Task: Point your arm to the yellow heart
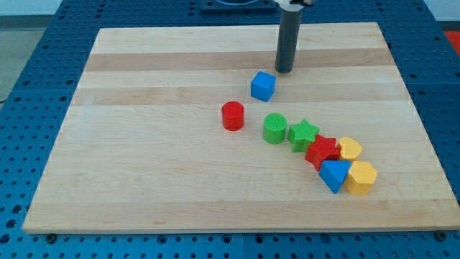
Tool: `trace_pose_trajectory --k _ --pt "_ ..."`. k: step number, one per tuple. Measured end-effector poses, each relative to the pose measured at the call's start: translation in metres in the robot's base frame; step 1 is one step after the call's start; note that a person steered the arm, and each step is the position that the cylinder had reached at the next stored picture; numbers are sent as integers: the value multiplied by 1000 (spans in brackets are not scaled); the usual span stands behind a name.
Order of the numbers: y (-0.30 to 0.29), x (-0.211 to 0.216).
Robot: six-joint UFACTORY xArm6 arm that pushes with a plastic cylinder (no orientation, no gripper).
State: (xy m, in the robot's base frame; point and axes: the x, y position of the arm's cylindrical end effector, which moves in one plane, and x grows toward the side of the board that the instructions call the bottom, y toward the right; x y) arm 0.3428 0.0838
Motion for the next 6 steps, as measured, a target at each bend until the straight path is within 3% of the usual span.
trace_pose_trajectory --k 1,2,3,4,5,6 --pt "23 34" --pt "-7 56" --pt "-32 52" --pt "-42 9" --pt "-52 -5" --pt "-72 16"
